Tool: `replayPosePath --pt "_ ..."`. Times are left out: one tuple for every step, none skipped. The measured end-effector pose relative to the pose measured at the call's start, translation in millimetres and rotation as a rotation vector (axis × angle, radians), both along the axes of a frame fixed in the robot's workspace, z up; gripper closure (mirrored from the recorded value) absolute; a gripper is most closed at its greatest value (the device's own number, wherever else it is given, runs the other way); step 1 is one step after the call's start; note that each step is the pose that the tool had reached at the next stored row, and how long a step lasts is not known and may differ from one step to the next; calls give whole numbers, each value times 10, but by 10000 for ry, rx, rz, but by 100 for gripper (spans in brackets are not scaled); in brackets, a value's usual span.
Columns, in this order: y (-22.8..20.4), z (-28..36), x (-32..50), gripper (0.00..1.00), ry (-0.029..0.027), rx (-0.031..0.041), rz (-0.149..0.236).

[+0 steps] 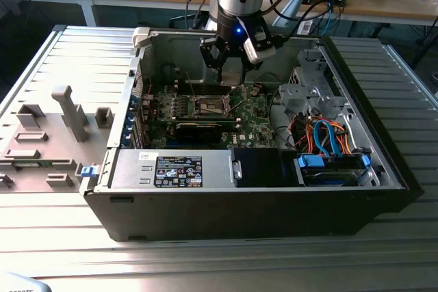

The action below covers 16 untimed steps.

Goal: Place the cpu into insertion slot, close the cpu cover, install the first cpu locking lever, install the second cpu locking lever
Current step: 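Place the cpu into insertion slot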

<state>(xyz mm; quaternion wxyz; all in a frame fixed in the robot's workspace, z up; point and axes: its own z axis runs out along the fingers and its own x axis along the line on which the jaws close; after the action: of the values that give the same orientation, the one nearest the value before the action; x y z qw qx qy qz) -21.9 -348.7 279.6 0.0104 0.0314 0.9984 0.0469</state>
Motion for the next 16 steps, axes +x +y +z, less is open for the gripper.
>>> replayPosePath --pt "0 0 0 46 0 0 -5" --pt "0 0 0 46 0 0 -9" --pt "0 0 0 46 -1 1 -13" --pt "0 0 0 46 0 0 -15" --pt "0 0 0 46 0 0 -22" --pt "0 0 0 46 0 1 -27" --pt "0 0 0 46 0 1 -28" --pt "0 0 0 46 0 0 -31" --pt "0 0 0 46 0 0 -34" --pt "0 0 0 46 0 1 -37" --pt "0 0 0 46 -1 1 -40" --pt "0 0 0 46 0 0 -43" --pt "0 0 0 46 0 0 -48" --pt "0 0 0 46 0 1 -51" --pt "0 0 0 46 0 0 -78" --pt "0 -1 0 46 0 0 -116"
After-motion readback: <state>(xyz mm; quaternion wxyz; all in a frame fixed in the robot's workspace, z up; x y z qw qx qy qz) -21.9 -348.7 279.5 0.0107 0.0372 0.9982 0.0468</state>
